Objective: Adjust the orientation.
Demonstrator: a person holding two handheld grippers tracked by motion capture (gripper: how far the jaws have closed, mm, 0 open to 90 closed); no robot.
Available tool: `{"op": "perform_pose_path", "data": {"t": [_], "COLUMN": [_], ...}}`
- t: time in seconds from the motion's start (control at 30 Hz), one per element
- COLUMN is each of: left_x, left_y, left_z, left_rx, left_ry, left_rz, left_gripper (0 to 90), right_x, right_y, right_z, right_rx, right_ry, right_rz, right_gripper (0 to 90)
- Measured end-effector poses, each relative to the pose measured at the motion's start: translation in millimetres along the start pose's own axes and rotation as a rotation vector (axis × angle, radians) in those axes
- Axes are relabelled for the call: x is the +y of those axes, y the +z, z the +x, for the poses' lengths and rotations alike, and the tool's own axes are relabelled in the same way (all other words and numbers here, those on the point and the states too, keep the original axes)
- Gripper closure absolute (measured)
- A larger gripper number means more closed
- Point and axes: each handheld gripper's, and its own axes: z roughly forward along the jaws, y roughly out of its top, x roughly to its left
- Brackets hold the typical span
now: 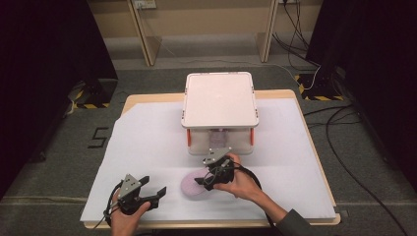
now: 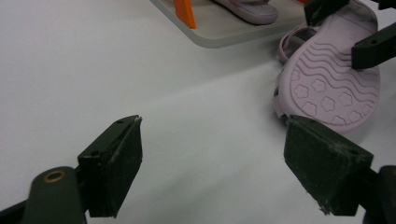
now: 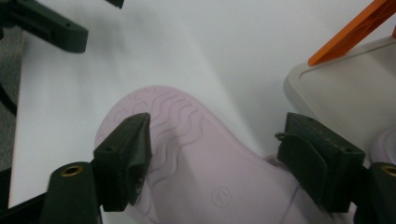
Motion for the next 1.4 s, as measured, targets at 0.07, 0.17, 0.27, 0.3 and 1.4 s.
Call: {"op": "perform_pose_path", "data": {"t": [0.07,0.17,0.27,0.3,1.4], "left_x": [0.1,-0.2,-0.1,-0.2,0.1], "left_y": [-0.4,-0.5,-0.6,-0.6,-0.2], "left_z": [-0.4,-0.6,-0.5,-0.6,-1.0], "left_rx": [-0.001,0.000,0.000,0.000,0.002], "left_ry": [0.000,0.002,0.002,0.002,0.006], "left_rz": [-0.004,-0.009,-0.009,-0.009,-0.001], "left_gripper": [19.3,19.3,19.3,19.3,19.3], "right_x": [-2.5,-9.1,-15.9,-19.3,-66.0], "right_y": [-6.6,-21.6,-34.7,-38.5,-62.1], "right_z": [3.5,13.3,21.8,25.2,98.8], "right_rx": [0.005,0.026,0.056,0.067,0.109], "right_ry": [-0.013,-0.042,-0.064,-0.061,-0.065], "right_rz": [0.013,0.007,0.017,0.023,0.101], "right_gripper": [26.9,29.3,35.4,37.3,46.8]}}
